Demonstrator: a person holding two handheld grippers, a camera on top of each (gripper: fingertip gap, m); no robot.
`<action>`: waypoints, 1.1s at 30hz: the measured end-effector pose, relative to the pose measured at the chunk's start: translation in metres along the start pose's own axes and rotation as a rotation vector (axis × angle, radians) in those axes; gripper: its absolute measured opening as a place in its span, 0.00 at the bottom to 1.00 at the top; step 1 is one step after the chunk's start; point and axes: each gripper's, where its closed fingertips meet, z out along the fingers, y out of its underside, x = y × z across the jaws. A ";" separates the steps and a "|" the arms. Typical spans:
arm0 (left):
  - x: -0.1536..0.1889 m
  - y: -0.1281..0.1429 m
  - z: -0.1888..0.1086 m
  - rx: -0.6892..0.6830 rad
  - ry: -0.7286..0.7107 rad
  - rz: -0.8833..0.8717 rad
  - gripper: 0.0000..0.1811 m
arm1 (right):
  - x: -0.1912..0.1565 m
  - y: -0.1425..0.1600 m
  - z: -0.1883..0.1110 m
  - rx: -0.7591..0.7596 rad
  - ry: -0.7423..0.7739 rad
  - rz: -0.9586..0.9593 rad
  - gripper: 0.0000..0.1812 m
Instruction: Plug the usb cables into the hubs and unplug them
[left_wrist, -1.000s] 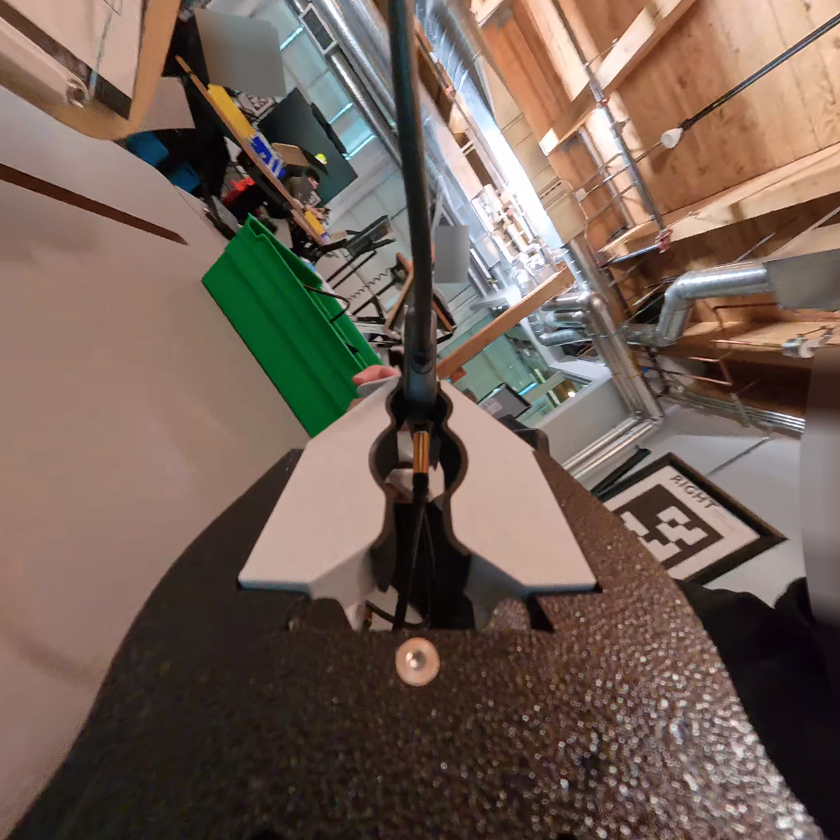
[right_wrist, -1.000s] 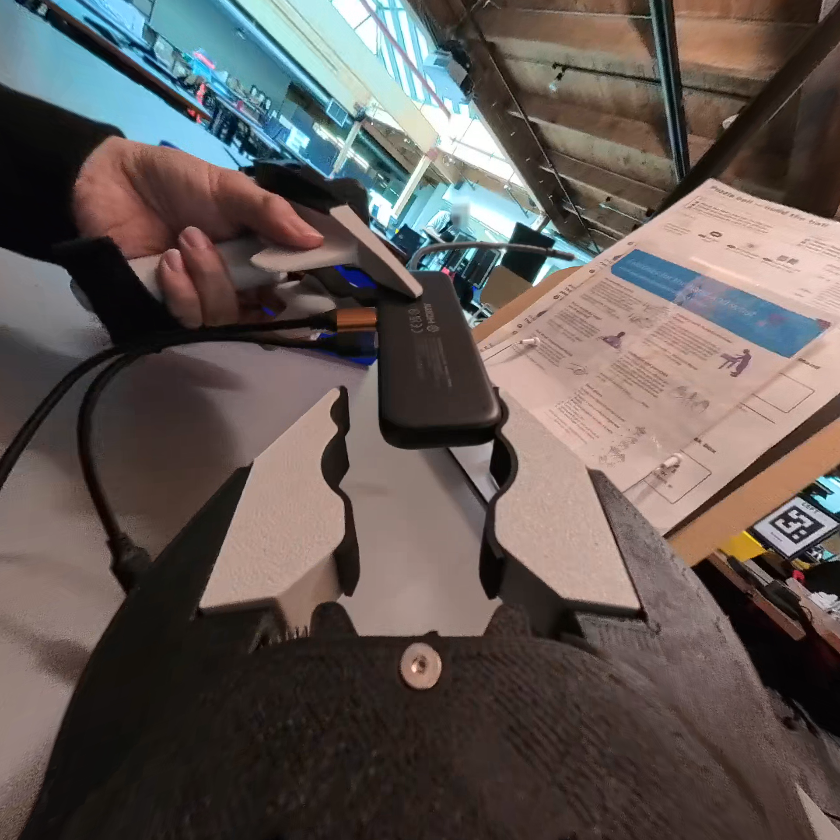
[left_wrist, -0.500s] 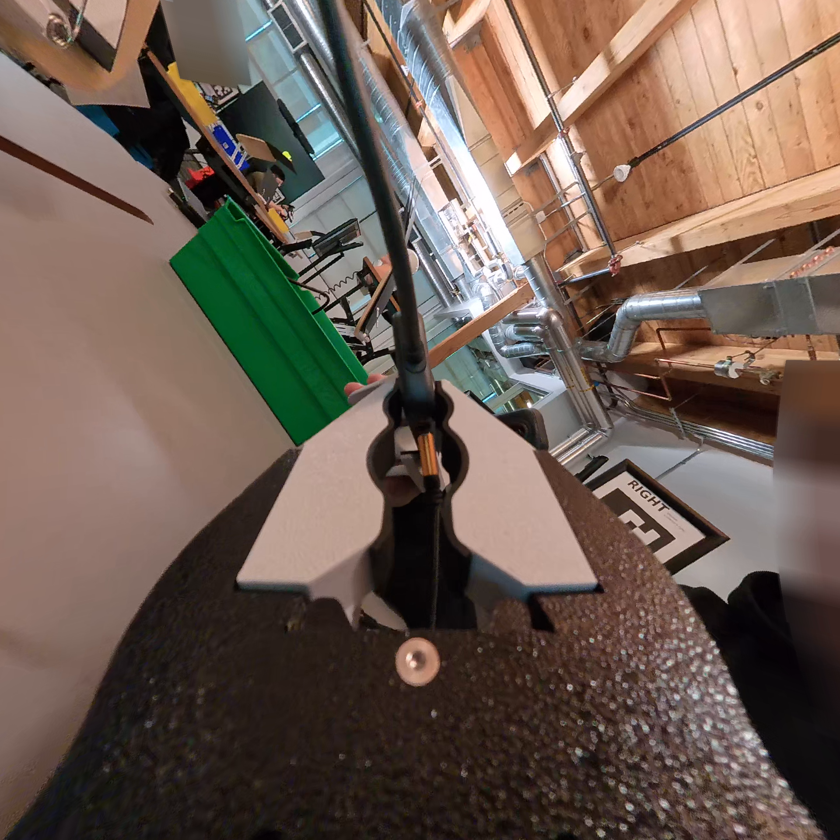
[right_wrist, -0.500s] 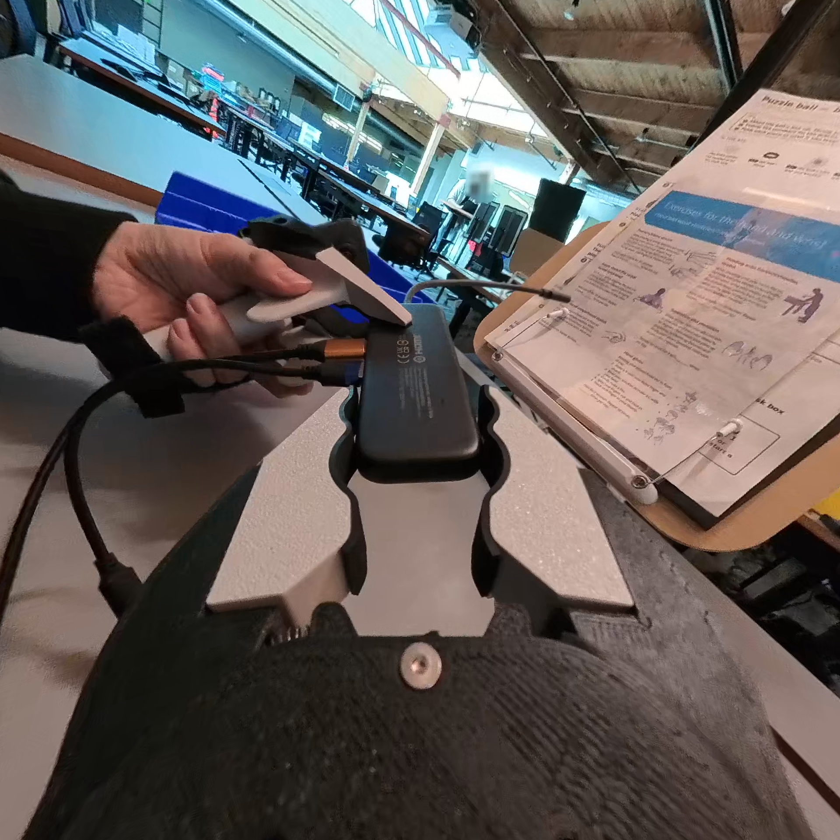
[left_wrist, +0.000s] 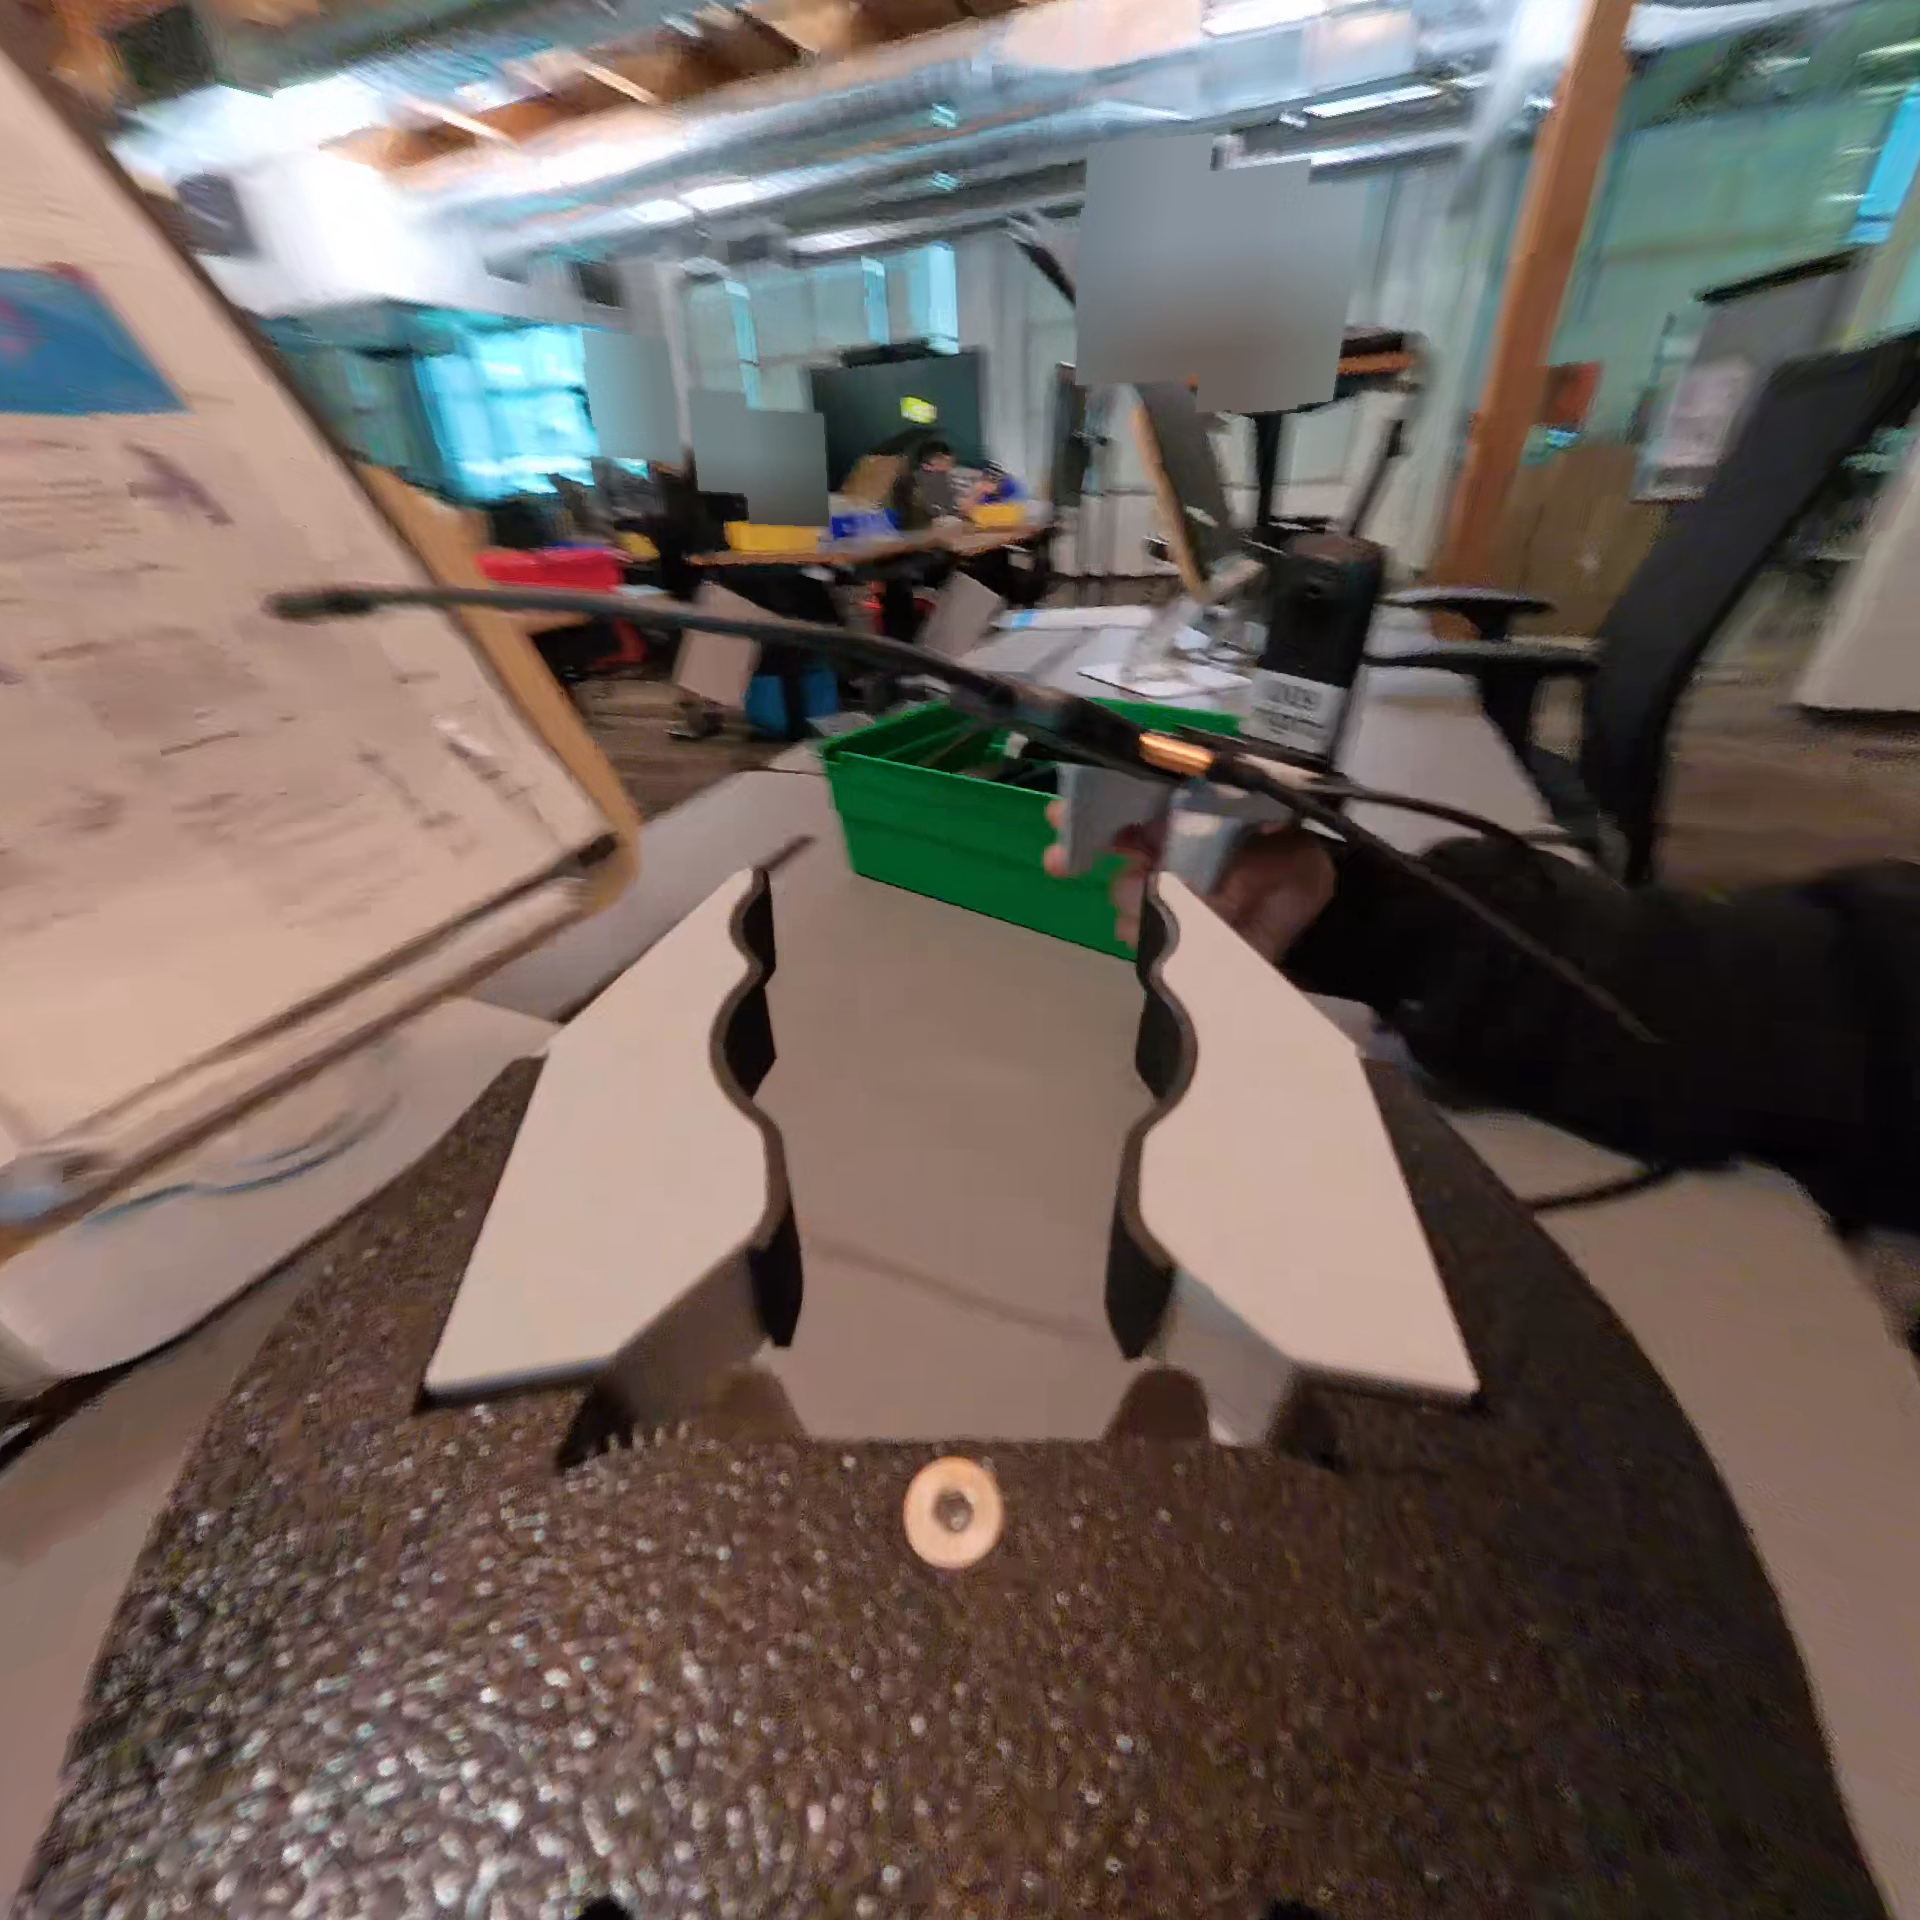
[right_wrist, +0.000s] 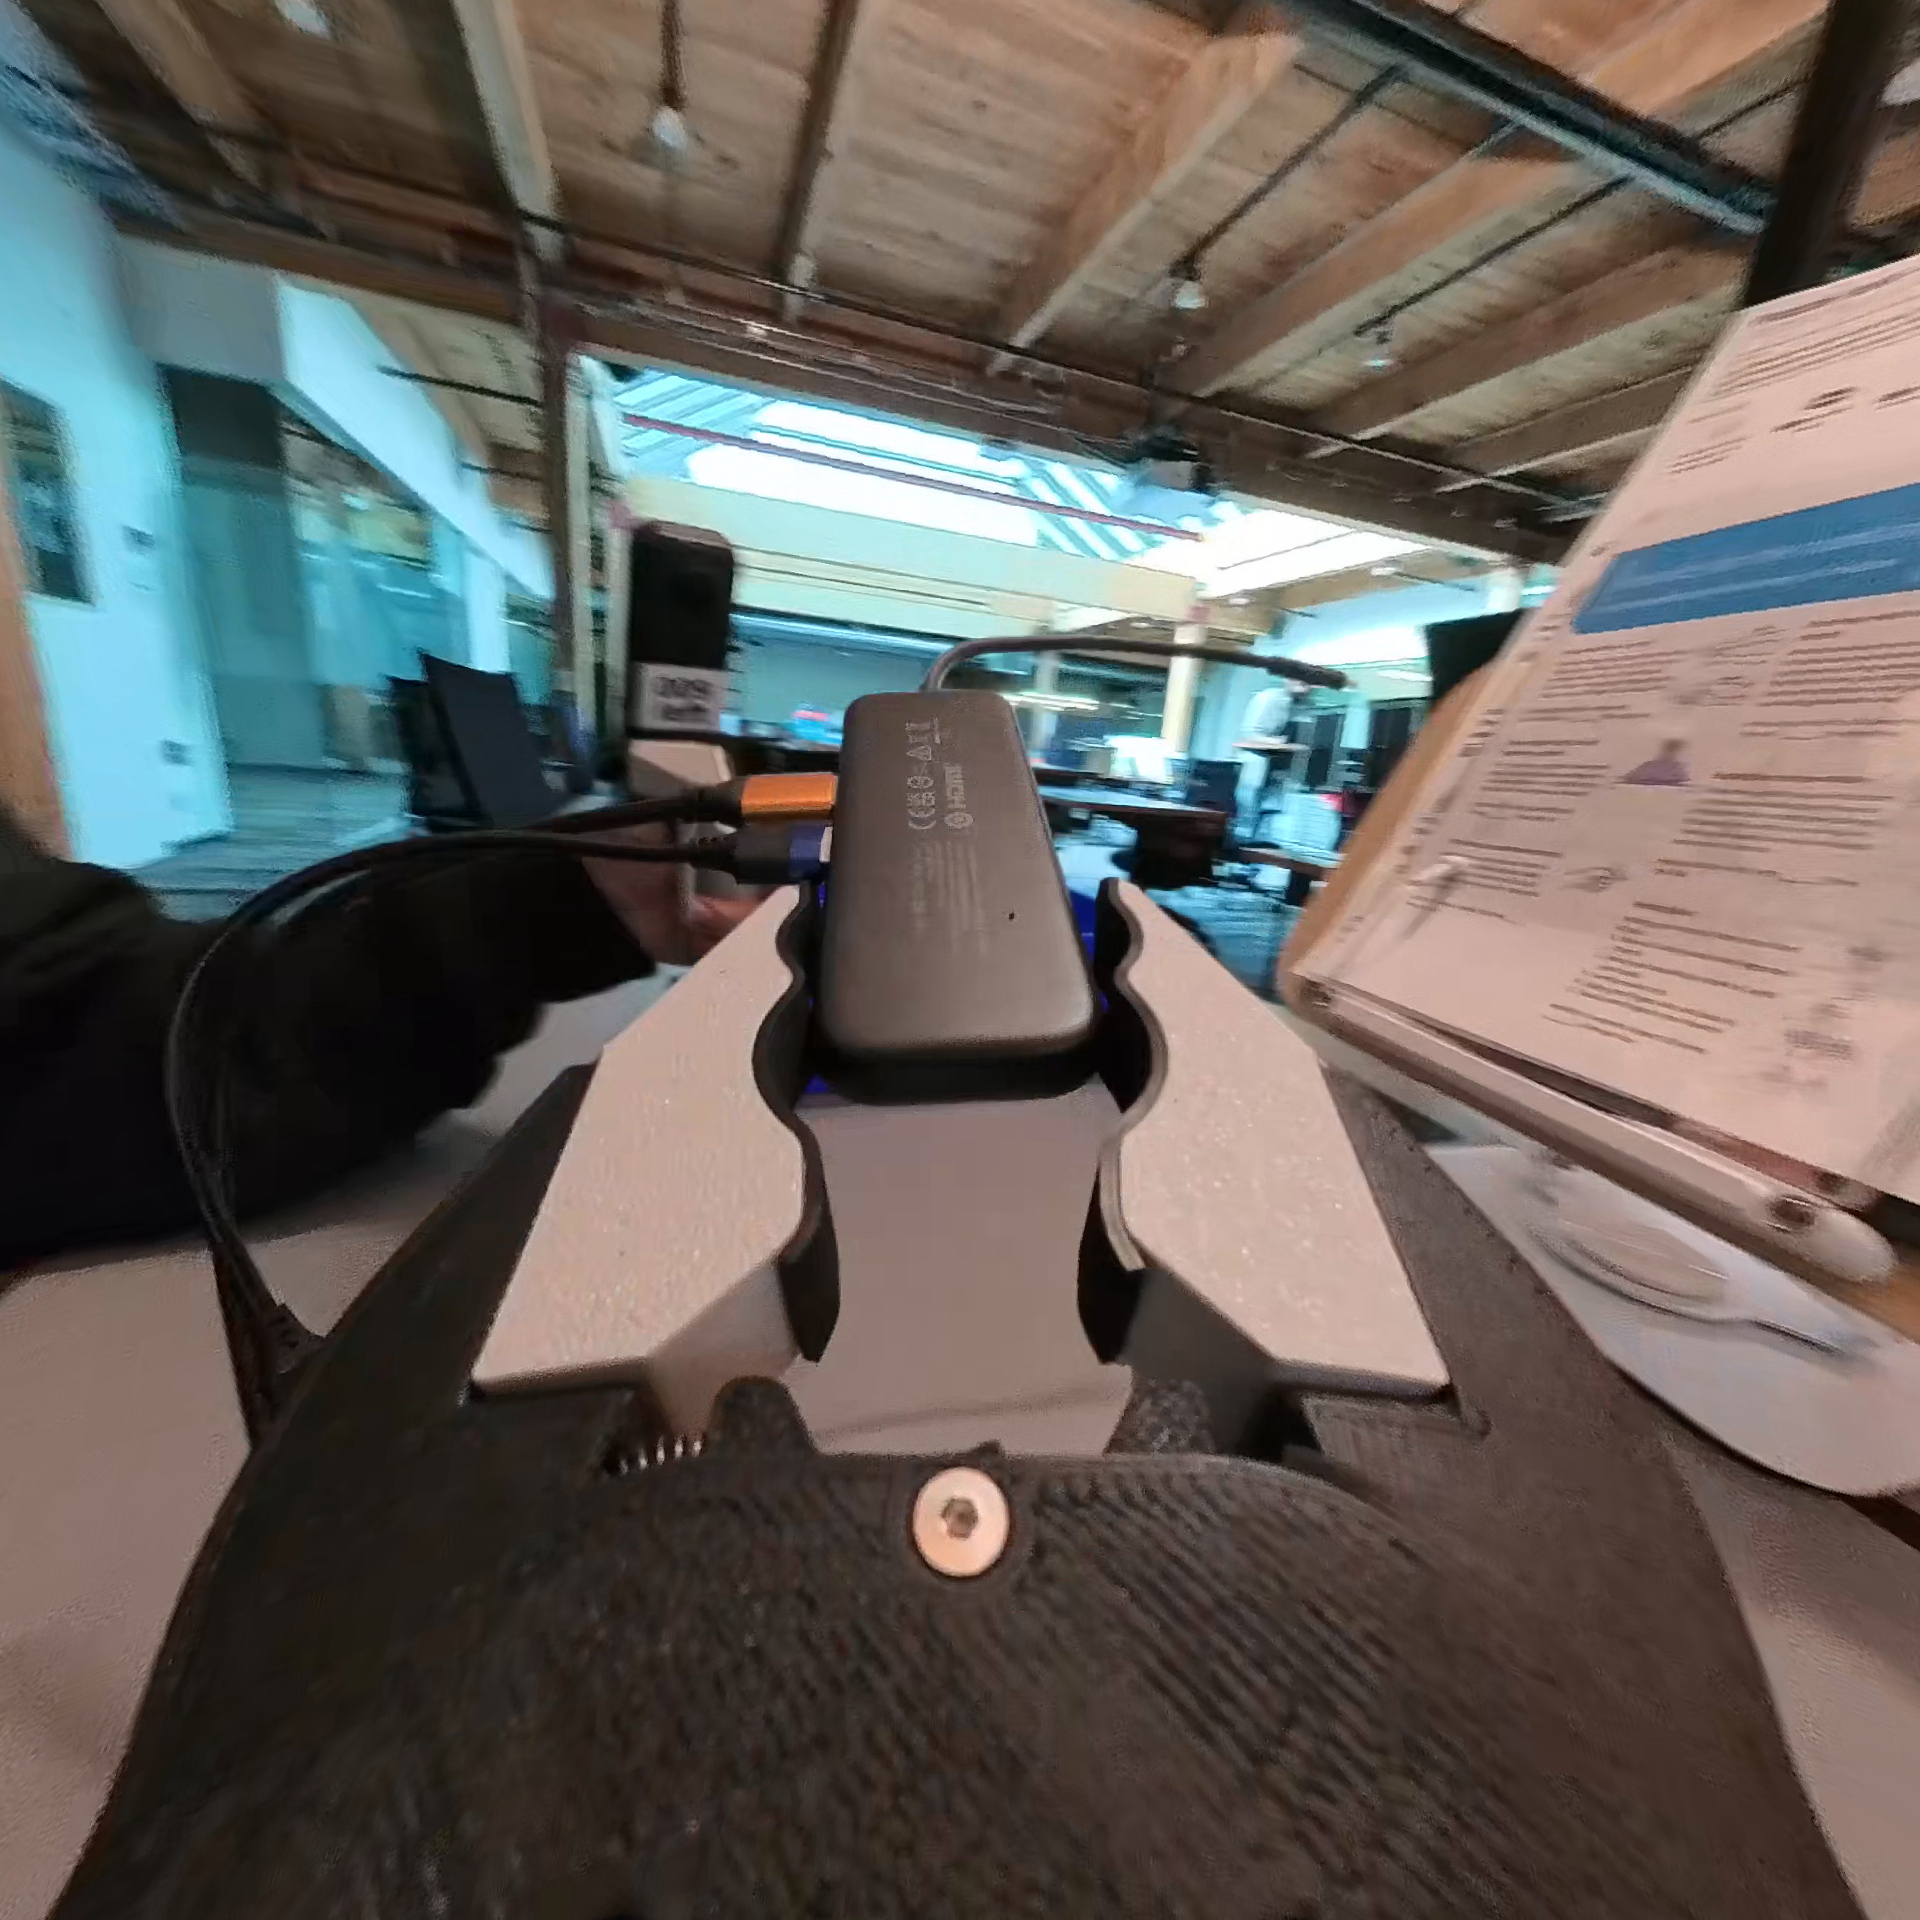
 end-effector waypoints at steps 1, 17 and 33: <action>0.011 0.007 0.005 -0.024 0.070 -0.025 0.39 | -0.006 0.000 0.001 0.007 -0.038 0.017 0.29; 0.059 0.028 0.032 -0.081 0.299 -0.008 0.24 | -0.040 0.037 0.006 -0.144 -0.264 0.116 0.29; 0.067 0.045 0.042 -0.186 0.298 0.053 0.24 | -0.043 0.041 0.002 -0.164 -0.306 0.136 0.29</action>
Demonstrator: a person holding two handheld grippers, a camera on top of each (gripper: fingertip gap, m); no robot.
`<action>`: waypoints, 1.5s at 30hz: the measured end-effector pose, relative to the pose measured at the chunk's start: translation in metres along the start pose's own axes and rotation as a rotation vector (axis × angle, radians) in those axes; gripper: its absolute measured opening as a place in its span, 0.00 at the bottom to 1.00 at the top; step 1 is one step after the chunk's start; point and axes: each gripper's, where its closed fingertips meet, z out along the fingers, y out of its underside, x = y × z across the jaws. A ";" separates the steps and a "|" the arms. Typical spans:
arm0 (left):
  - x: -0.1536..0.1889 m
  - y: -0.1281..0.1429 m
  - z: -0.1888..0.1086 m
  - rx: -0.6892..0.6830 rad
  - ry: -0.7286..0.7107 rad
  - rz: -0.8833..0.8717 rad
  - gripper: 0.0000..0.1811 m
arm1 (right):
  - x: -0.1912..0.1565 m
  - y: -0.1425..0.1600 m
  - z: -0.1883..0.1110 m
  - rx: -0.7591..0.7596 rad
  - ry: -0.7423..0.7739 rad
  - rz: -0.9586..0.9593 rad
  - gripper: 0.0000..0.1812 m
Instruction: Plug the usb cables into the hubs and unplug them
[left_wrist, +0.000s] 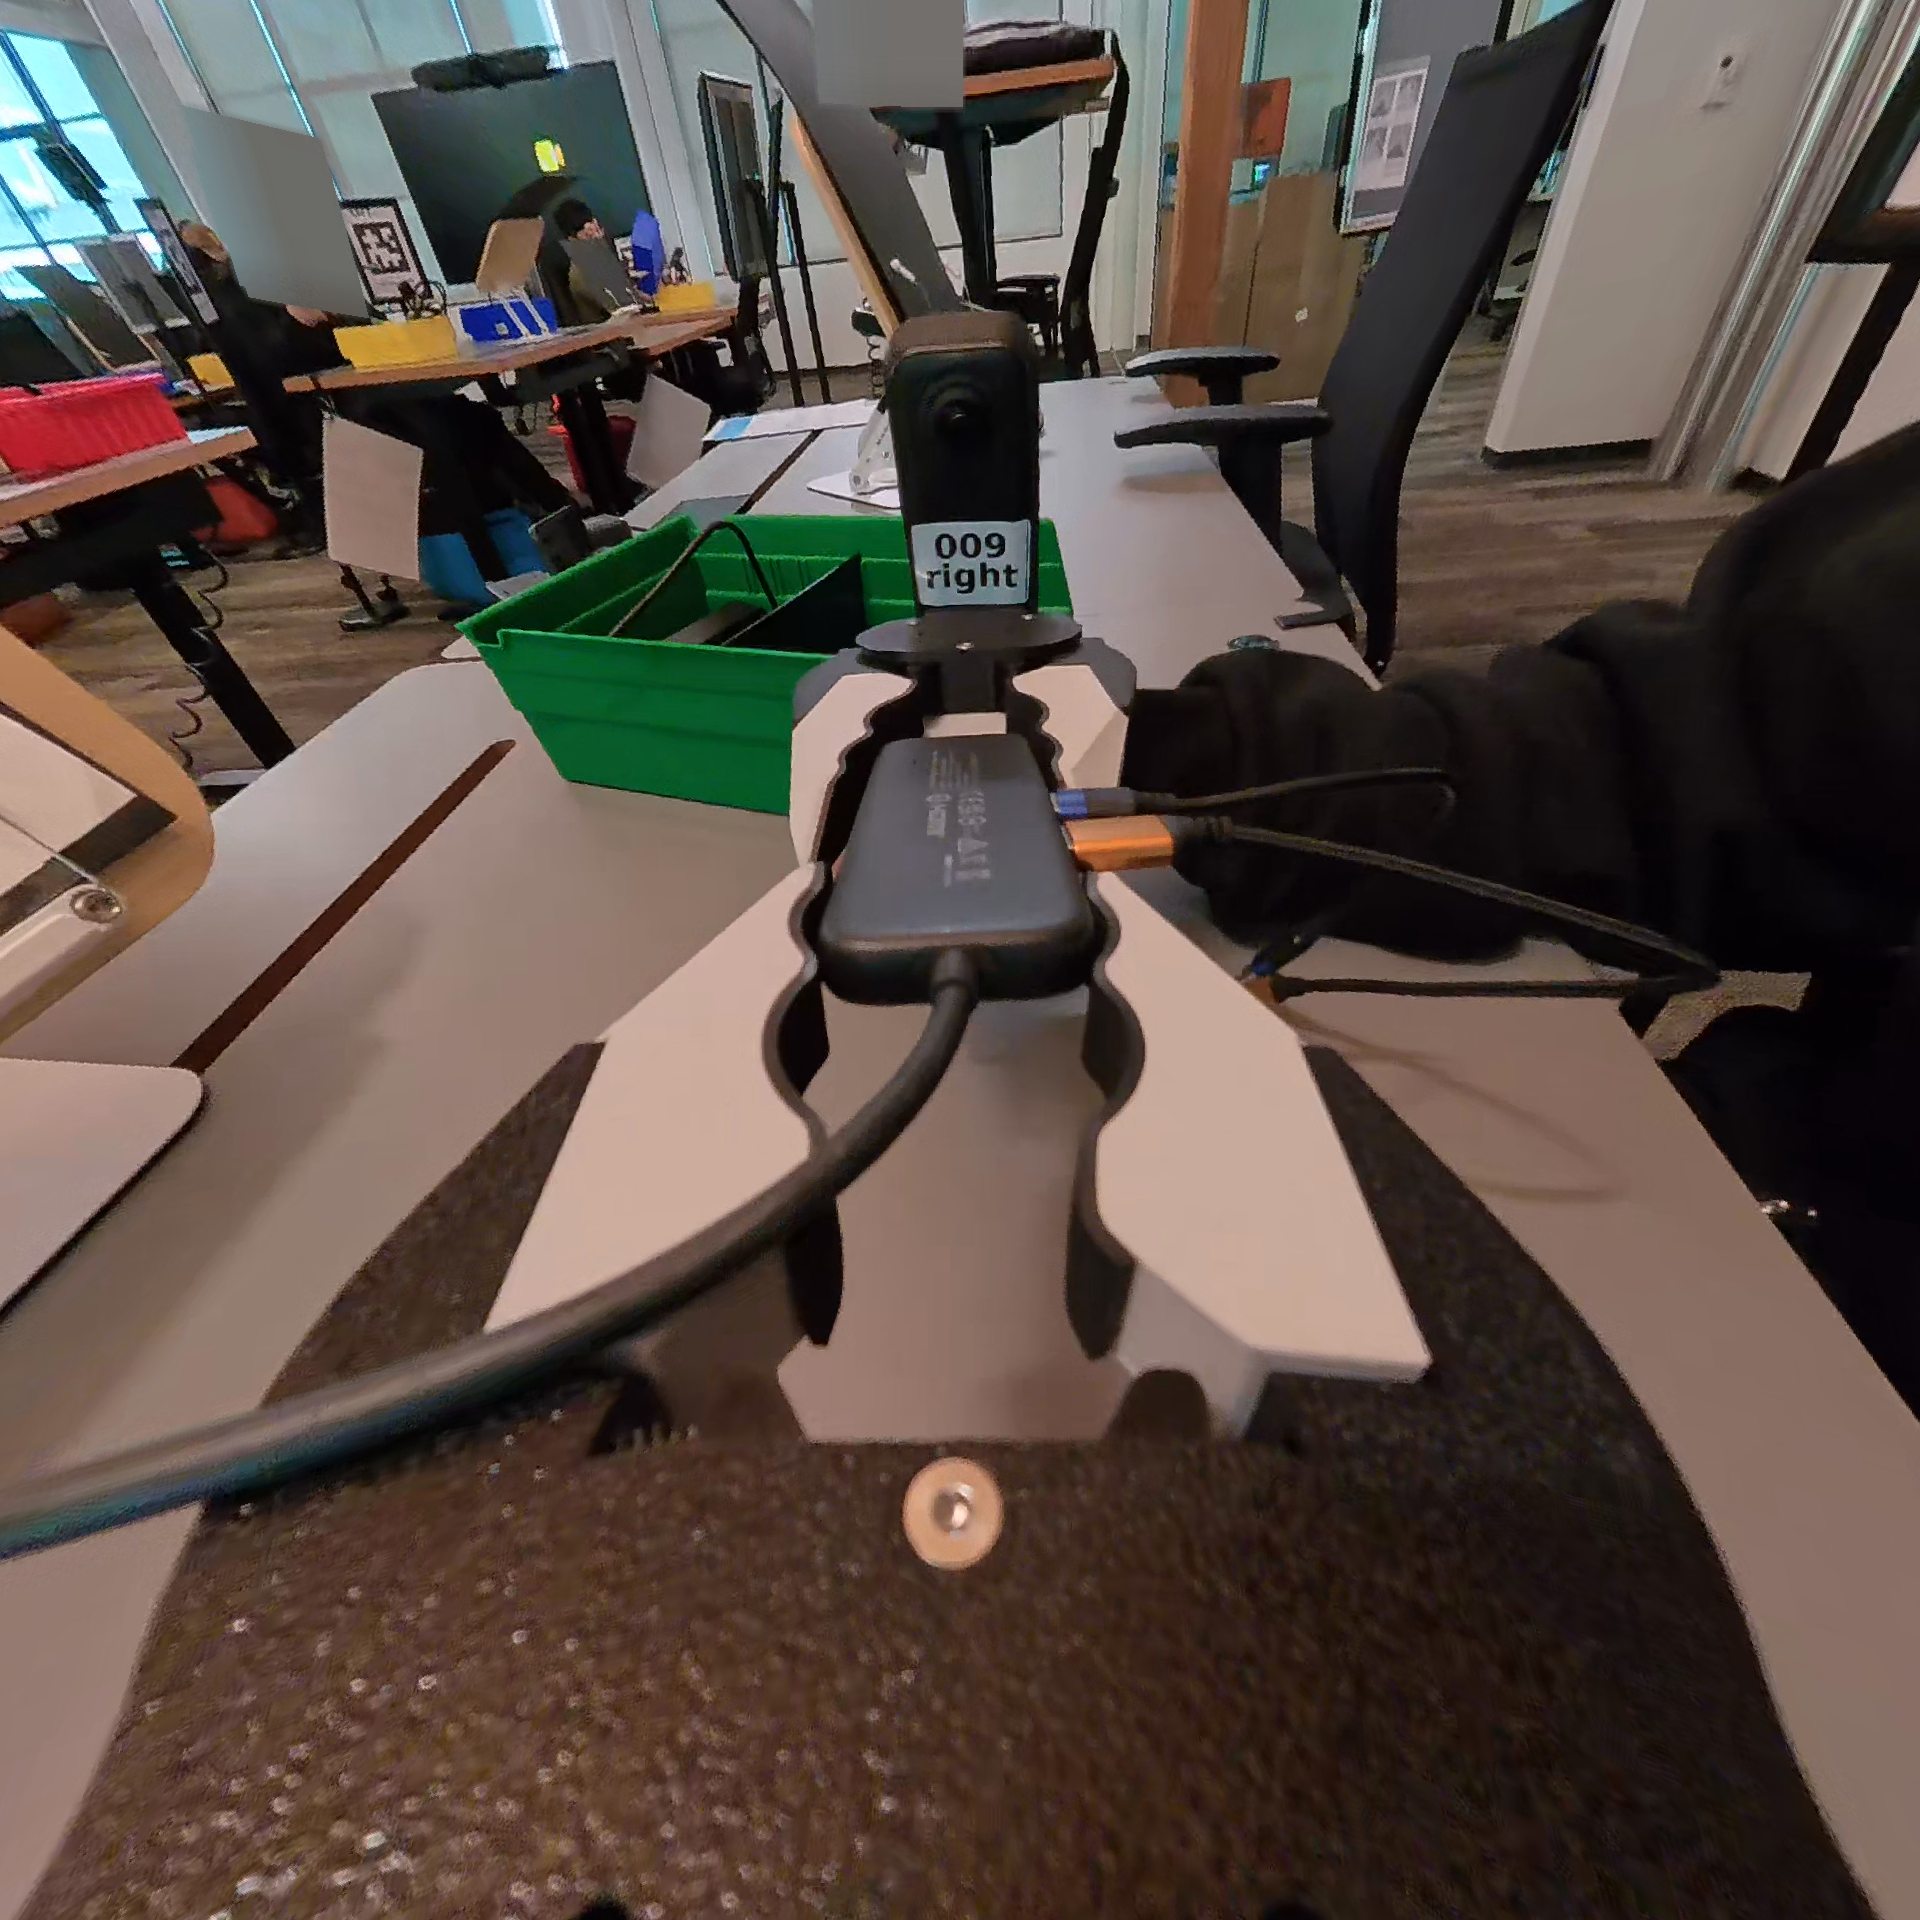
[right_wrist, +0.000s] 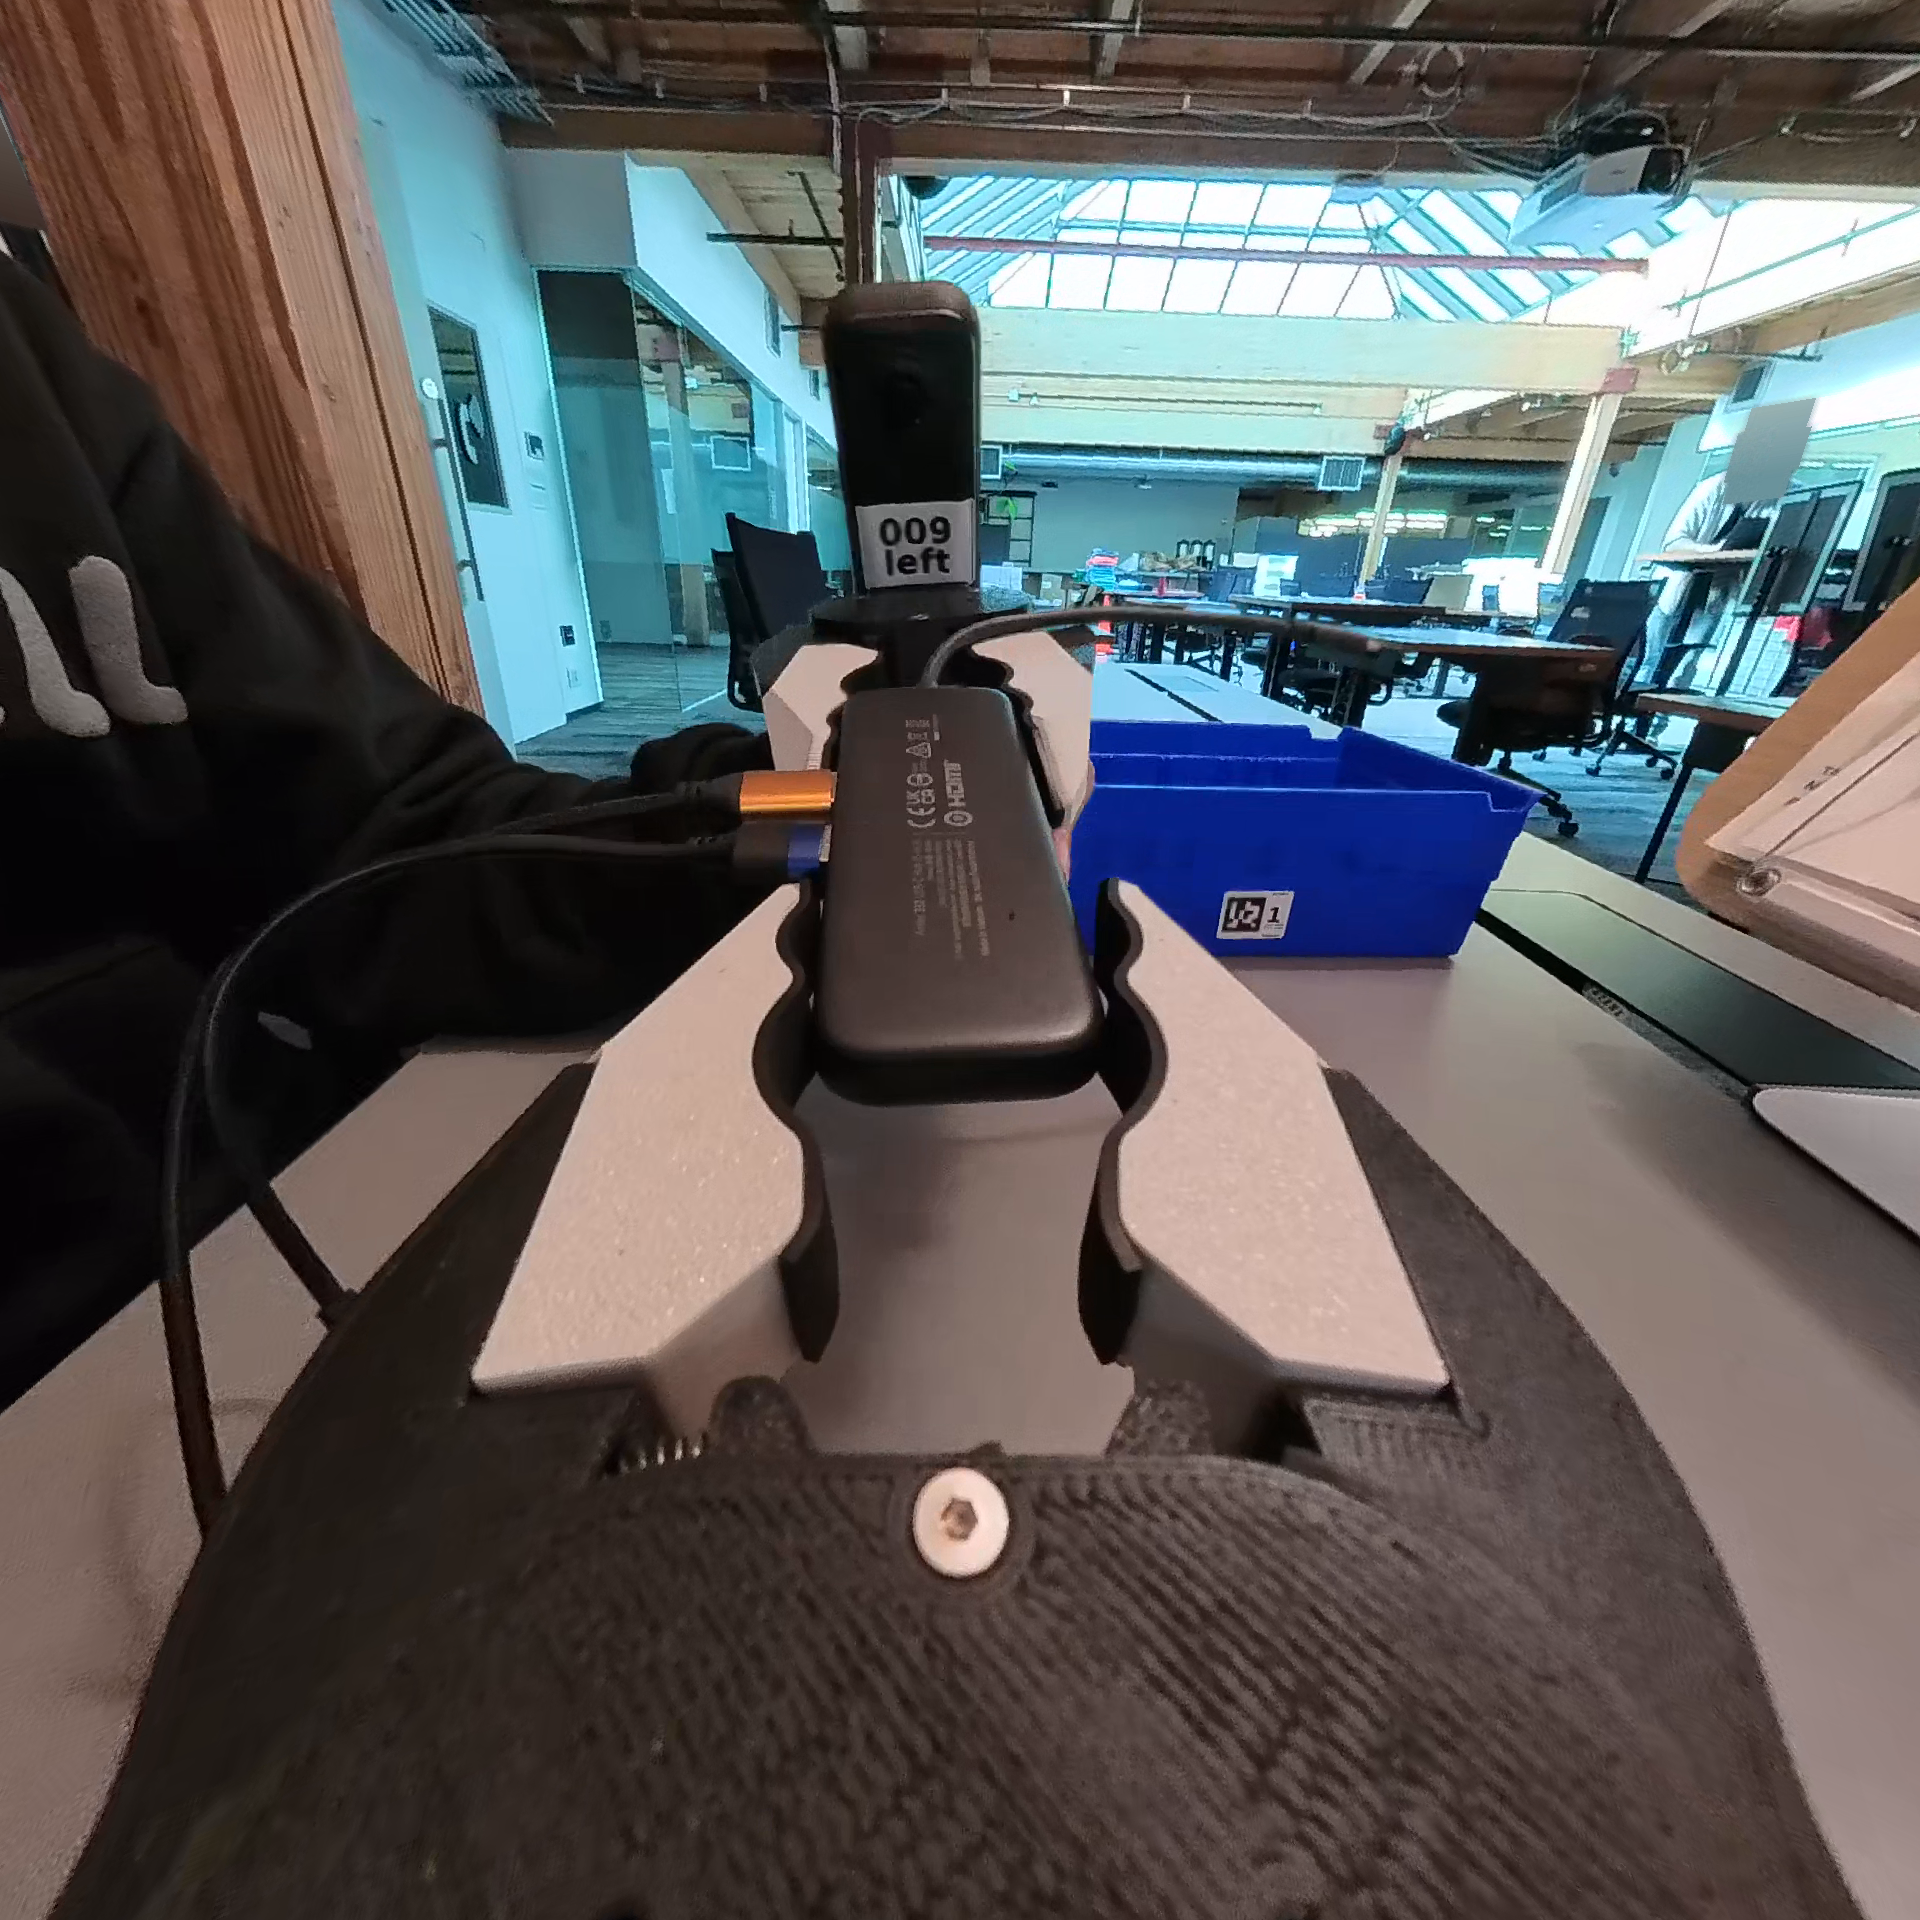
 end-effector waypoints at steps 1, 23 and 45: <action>0.000 -0.001 0.000 0.002 0.003 -0.011 0.24 | 0.000 0.001 0.000 -0.006 0.002 -0.002 0.29; -0.006 0.016 0.009 0.021 -0.076 -0.123 0.25 | 0.018 0.016 -0.011 -0.043 0.065 0.100 0.30; -0.105 0.038 -0.040 0.113 -0.980 -0.024 0.25 | 0.065 0.016 0.018 -0.126 0.558 -0.042 0.13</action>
